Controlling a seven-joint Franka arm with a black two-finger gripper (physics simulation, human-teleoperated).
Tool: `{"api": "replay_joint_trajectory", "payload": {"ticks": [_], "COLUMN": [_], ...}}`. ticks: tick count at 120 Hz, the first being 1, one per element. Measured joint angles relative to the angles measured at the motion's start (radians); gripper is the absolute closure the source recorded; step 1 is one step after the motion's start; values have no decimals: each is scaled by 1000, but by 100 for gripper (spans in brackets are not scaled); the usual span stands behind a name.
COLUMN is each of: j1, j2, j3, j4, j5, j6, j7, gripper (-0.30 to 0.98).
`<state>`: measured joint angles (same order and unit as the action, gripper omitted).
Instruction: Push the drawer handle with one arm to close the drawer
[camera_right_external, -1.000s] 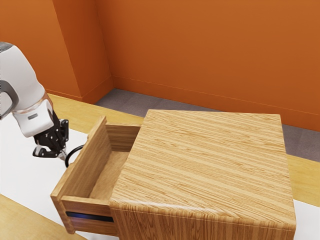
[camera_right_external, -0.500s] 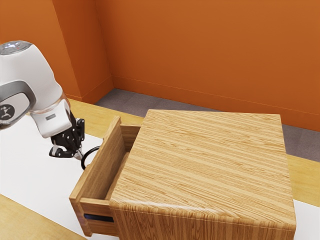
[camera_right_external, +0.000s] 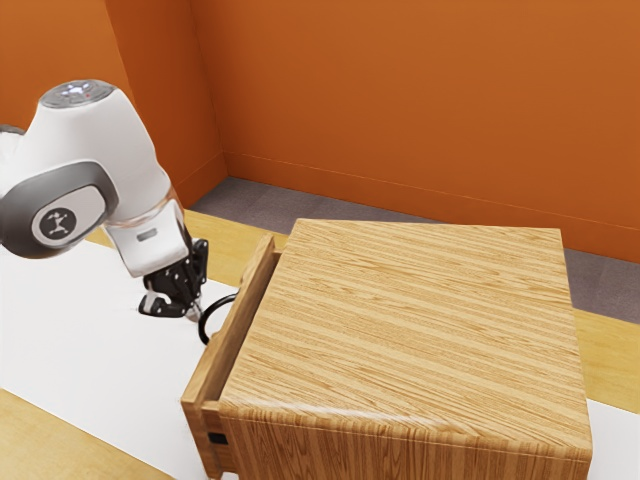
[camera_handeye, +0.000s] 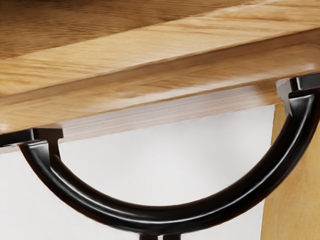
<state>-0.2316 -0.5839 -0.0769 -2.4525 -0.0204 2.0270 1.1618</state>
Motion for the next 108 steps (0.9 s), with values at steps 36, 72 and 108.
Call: {"api": "replay_joint_trajectory", "payload": {"ticks": [36, 72, 108], "j1": [-1, -2, 12], "j2": [68, 106, 128], "j3": [-45, -81, -95], "j4": [55, 89, 99], "j5": [-13, -24, -32], "j6": [18, 24, 45], "j7": [-19, -37, -54], "gripper": [79, 79, 79]}}
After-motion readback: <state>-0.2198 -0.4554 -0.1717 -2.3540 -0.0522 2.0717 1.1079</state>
